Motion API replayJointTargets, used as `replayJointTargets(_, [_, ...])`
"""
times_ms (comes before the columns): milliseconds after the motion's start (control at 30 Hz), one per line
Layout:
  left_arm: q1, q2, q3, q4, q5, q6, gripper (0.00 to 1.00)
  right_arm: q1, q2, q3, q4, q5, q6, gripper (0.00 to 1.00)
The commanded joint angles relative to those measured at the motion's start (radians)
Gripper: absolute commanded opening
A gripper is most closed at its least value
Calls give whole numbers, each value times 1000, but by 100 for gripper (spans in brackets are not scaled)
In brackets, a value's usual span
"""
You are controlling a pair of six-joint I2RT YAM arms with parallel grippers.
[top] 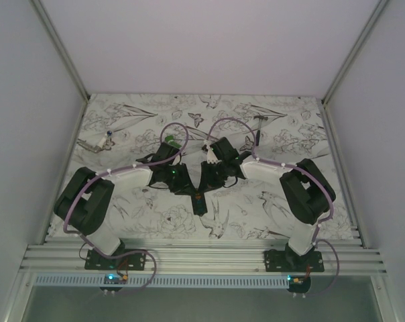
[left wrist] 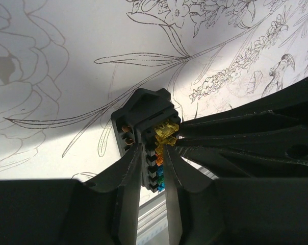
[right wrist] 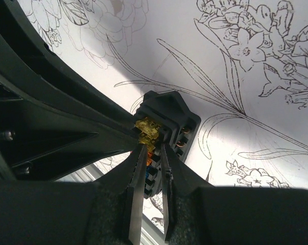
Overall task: Snap on the fuse box
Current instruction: Adjust the fuse in the fuse box base.
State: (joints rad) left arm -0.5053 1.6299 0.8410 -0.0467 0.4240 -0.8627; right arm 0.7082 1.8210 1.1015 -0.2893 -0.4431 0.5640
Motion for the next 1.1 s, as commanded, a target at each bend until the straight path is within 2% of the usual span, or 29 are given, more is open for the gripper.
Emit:
replayJointTargets(0, [-16,32,17,-36,-3,16,25,16,30,23,1,-20,3,21])
replayJointTargets(400, [-54,85,16,-52,-22,17,16,40,96,1,-29,12,-20,7])
replayJointTargets(633, [-84,130,-16,-74,-45,17,14,86,170,32,-133,107,-63,6])
replayJointTargets(1067, [-116,237,-22,-112,-54,14,4,181,315,93,-255,298,-66,4])
